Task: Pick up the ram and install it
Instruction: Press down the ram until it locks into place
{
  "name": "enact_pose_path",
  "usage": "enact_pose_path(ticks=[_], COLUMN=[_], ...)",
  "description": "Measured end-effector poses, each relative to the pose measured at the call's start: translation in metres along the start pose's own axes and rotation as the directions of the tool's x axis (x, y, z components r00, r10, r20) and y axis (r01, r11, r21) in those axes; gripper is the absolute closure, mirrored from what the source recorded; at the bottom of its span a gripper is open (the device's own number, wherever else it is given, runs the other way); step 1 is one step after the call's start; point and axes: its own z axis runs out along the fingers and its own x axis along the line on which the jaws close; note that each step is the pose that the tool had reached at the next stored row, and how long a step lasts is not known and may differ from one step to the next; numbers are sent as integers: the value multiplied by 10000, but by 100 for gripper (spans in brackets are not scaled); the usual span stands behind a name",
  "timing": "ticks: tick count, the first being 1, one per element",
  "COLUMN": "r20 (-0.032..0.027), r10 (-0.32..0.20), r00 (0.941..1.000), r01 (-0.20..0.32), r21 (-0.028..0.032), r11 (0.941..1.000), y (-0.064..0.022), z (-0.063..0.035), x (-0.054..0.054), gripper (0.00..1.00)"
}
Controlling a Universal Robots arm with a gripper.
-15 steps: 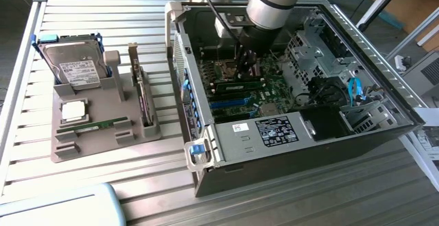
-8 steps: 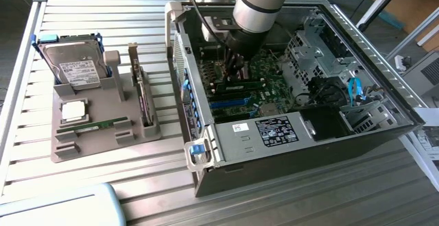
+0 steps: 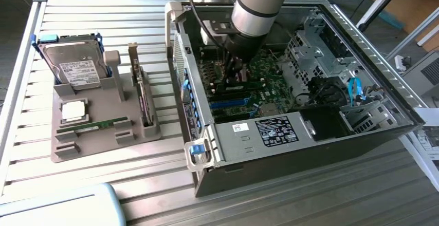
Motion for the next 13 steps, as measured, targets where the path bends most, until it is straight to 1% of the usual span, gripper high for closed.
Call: enact_pose_path(ticks=[3, 6, 13], r20=[-7, 1, 3], r10=[-7, -10, -39], r00=[10000, 10000, 10000], r01=[7, 10, 39], r21=[-3, -1, -2], r11=[10000, 10000, 10000], y=[0, -1, -1], z=[34, 58, 68], x=[1, 0, 0], gripper=[90, 90, 90])
